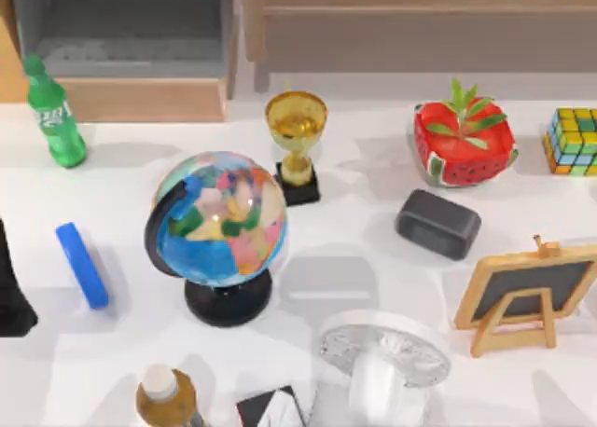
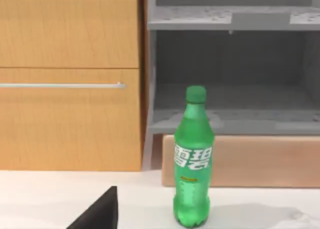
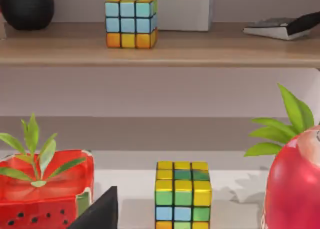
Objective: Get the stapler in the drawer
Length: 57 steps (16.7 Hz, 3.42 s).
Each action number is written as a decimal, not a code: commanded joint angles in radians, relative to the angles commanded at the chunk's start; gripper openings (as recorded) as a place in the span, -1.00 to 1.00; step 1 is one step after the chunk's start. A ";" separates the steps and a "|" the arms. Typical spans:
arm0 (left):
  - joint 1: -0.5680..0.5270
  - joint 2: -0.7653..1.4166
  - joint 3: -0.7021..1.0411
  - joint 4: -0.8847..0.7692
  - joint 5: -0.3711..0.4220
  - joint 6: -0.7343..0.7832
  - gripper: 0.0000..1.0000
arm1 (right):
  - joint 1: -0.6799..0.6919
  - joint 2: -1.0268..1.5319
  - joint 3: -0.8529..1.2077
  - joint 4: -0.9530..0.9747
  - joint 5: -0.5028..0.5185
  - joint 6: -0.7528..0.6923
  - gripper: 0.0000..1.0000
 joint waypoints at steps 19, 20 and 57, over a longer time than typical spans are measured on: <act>0.212 1.127 0.541 0.582 0.239 0.789 1.00 | 0.000 0.000 0.000 0.000 0.000 0.000 1.00; 0.230 1.227 0.589 0.633 0.259 0.858 1.00 | 0.000 0.000 0.000 0.000 0.000 0.000 1.00; 0.393 2.334 1.215 1.115 0.440 1.584 0.25 | 0.000 0.000 0.000 0.000 0.000 0.000 1.00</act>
